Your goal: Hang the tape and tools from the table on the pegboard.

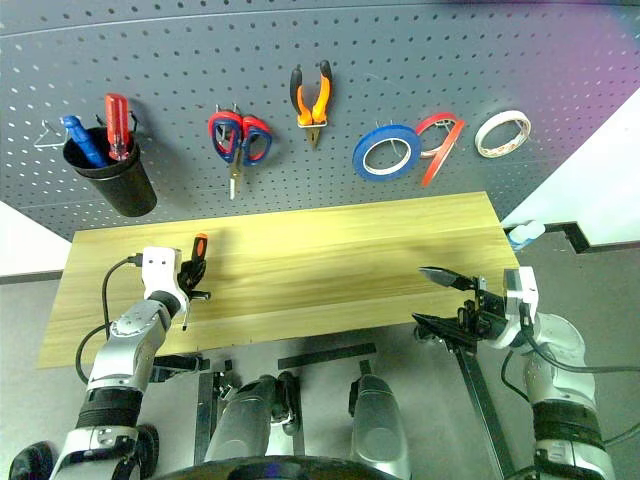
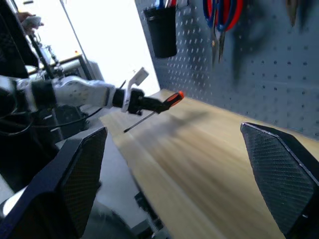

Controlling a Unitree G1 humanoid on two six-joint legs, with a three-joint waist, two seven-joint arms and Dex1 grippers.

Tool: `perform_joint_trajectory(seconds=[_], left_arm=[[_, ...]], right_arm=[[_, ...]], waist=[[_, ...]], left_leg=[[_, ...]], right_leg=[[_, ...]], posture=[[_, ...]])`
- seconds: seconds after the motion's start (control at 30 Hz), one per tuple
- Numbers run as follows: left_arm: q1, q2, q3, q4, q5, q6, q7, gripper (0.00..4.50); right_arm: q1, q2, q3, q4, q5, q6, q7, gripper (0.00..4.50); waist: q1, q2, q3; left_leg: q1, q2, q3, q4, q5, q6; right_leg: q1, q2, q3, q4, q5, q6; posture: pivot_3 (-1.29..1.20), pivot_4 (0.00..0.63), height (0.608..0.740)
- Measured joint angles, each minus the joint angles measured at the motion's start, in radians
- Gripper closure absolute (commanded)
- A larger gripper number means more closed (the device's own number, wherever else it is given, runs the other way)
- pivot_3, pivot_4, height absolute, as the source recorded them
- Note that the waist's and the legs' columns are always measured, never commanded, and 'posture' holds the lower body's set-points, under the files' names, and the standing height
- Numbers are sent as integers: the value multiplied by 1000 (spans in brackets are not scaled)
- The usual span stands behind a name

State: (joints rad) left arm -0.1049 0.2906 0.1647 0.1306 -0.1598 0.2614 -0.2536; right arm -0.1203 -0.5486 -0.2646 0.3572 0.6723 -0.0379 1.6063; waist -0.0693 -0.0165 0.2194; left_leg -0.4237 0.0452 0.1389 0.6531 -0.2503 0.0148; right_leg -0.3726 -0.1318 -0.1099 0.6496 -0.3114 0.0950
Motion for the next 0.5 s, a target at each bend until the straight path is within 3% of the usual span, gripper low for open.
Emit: perform_joint_trajectory(seconds=[0.33, 0.5], left_arm=[[76, 7, -69, -112, 68, -106, -24, 3839], [87, 36, -72, -146, 128, -238, -13, 3839]], right_arm=[[-150, -3, 39, 242, 10, -106, 3, 0], [-236, -3, 78, 360, 5, -159, 5, 0]], waist=[[-1, 2, -81], [-3, 5, -109]], left_leg=[[0, 1, 0, 1, 0, -1], [1, 2, 0, 3, 1, -2]], right_leg=[[1, 4, 0, 0, 0, 1], [1, 5, 0, 1, 1, -1]], posture=[[-116, 0, 740], [-105, 0, 740]])
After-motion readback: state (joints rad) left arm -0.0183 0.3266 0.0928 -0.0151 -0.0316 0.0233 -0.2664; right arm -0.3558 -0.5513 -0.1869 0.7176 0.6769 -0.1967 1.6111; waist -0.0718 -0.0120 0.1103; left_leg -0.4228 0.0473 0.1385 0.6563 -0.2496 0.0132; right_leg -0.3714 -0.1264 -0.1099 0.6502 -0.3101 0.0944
